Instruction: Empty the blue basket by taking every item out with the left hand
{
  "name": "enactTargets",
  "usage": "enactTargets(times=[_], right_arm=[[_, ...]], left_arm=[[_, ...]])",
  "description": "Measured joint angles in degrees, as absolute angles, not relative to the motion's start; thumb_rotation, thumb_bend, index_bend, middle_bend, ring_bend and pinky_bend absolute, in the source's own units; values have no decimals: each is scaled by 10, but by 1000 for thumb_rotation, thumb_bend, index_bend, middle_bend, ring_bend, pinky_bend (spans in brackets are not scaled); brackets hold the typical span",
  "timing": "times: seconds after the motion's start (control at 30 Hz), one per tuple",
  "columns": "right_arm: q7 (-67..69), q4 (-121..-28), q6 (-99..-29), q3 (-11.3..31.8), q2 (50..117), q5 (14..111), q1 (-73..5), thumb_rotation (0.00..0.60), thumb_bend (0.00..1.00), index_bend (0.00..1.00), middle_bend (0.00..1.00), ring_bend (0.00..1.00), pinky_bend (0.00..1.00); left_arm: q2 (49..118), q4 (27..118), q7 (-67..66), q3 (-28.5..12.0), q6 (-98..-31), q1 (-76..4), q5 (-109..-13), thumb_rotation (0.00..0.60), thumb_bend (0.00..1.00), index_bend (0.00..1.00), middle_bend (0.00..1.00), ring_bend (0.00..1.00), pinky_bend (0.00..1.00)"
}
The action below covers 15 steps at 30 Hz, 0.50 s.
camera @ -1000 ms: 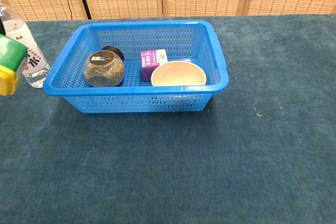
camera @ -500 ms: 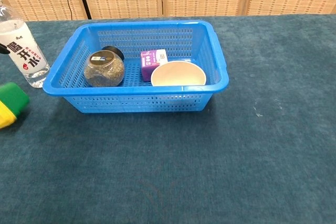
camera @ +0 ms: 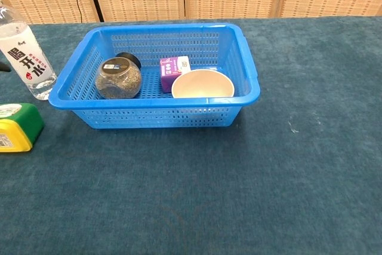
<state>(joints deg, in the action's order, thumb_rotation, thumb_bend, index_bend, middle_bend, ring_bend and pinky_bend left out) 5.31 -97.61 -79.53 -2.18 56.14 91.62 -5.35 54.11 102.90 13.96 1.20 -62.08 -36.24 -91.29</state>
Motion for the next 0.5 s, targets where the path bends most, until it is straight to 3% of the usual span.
enactTargets(times=[0.23,0.5], right_arm=[[62,-971,-791,-19,561,910,-56,600,0,0,0,0,0],[68,-967,-782,-17,562,904,-61,600,0,0,0,0,0]], left_arm=[[588,1057,58,-43,-536,-425,-798,600,85,0,0,0,0],[691,1031,-73,-83,-499,-484,-652,600,115,0,0,0,0]])
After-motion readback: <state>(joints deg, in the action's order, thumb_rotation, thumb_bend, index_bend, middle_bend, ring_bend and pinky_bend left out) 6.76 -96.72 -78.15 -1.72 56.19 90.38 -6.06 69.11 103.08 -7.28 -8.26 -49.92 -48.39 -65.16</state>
